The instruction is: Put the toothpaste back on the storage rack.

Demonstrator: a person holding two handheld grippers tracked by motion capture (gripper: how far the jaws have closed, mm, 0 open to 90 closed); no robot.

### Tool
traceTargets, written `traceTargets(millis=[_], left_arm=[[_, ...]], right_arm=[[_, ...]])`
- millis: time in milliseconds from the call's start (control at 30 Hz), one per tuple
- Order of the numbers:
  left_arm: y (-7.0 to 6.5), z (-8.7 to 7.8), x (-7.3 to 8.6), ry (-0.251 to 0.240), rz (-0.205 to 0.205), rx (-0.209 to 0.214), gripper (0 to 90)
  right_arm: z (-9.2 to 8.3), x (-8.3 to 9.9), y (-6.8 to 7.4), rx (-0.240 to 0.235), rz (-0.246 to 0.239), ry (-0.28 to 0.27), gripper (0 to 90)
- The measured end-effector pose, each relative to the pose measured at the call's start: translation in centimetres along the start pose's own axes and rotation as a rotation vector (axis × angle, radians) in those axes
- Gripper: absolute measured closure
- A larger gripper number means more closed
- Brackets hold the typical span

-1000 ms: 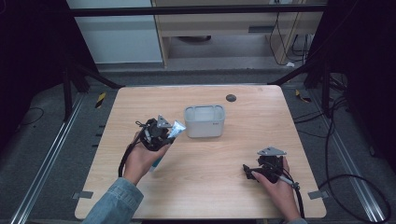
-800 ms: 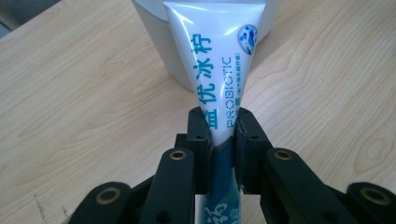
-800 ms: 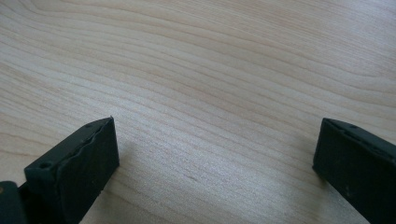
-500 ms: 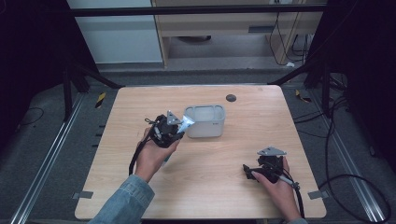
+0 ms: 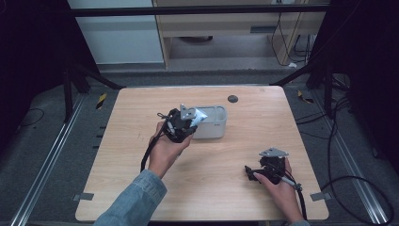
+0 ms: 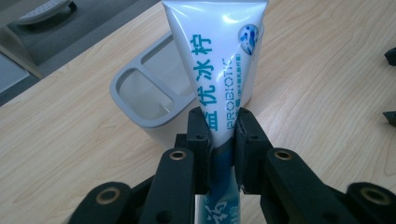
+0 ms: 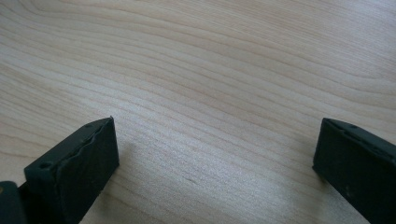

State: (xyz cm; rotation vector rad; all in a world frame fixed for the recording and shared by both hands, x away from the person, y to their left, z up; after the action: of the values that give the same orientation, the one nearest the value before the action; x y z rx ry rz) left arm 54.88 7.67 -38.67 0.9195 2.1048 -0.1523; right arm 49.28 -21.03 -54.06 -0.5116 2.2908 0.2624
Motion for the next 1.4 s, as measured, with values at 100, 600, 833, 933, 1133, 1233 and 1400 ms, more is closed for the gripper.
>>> traceTargets(millis=[100, 600, 833, 933, 1133, 1233, 1400], left_arm=[[-0.2, 0.0, -0.6, -0.014, -0.013, 0.007, 78.1], [-0.6, -0.5, -3.8, -0.078, -0.003, 0.007, 78.1], [-0.6, -0.5, -5.3, -0.090, -0.005, 0.027, 78.0], [-0.5, -0.4, -5.9, -0.096, 0.000, 0.025, 78.1], [-0.5, -0.5, -6.7, -0.123, 0.001, 0.020, 78.1], [-0.5, -0.5, -7.1, -0.128, 0.007, 0.013, 78.1], [-0.7, -0.5, -7.8, -0.116, 0.034, 0.014, 78.1]], right_arm=[[0.0, 0.0, 0.0, 0.000, 0.000, 0.000, 0.4], [0.0, 0.0, 0.0, 0.000, 0.000, 0.000, 0.4], [0.0, 0.0, 0.0, 0.001, -0.001, 0.000, 0.4], [0.0, 0.0, 0.0, 0.001, -0.001, 0.000, 0.4], [0.0, 0.0, 0.0, 0.001, -0.001, 0.001, 0.4], [0.0, 0.0, 0.0, 0.001, -0.001, 0.001, 0.4], [0.0, 0.0, 0.0, 0.001, -0.001, 0.000, 0.4]])
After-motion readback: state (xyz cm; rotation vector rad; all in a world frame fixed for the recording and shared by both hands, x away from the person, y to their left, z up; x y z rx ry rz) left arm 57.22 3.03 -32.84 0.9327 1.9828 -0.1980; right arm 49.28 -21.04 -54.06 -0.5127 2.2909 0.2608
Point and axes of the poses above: each handheld gripper's, and its own axes: z roughly forward along the jaws, x roughly out of its underside, y roughly to its left, the point moved 4 cm from there along z, roughly forward along the jaws, and after that the axes turned 3 degrees about -x, right-handed, at the moved point
